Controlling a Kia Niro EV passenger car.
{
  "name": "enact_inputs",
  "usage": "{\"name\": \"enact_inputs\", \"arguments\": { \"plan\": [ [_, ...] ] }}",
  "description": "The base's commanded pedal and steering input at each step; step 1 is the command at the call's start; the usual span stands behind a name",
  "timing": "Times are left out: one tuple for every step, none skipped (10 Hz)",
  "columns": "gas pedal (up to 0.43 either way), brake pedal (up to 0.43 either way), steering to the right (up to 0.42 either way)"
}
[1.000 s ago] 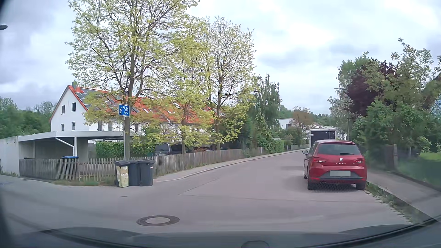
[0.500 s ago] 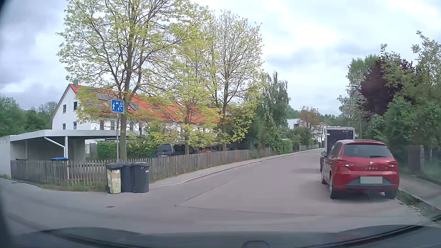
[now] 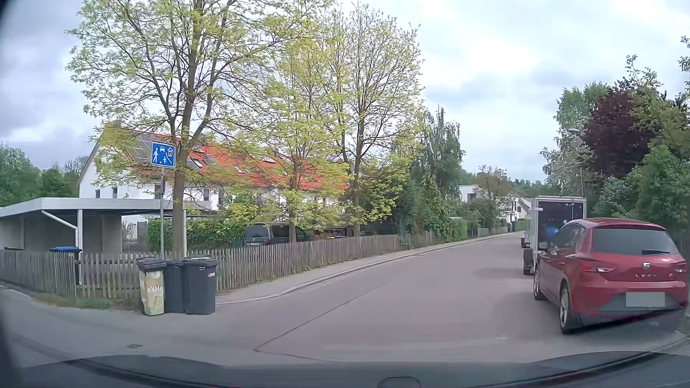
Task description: Follow the waypoints while adhering to traffic rules and regulations
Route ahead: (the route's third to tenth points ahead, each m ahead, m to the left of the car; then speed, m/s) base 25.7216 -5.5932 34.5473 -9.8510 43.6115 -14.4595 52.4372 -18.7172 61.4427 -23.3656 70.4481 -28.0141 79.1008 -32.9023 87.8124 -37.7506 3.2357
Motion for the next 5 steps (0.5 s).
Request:
{"name": "enact_inputs", "arguments": {
  "plan": [
    [0.138, 0.000, -0.005],
    [0.138, 0.000, 0.001],
    [0.138, 0.000, 0.010],
    [0.138, 0.000, 0.021],
    [0.138, 0.000, 0.031]
  ]
}}
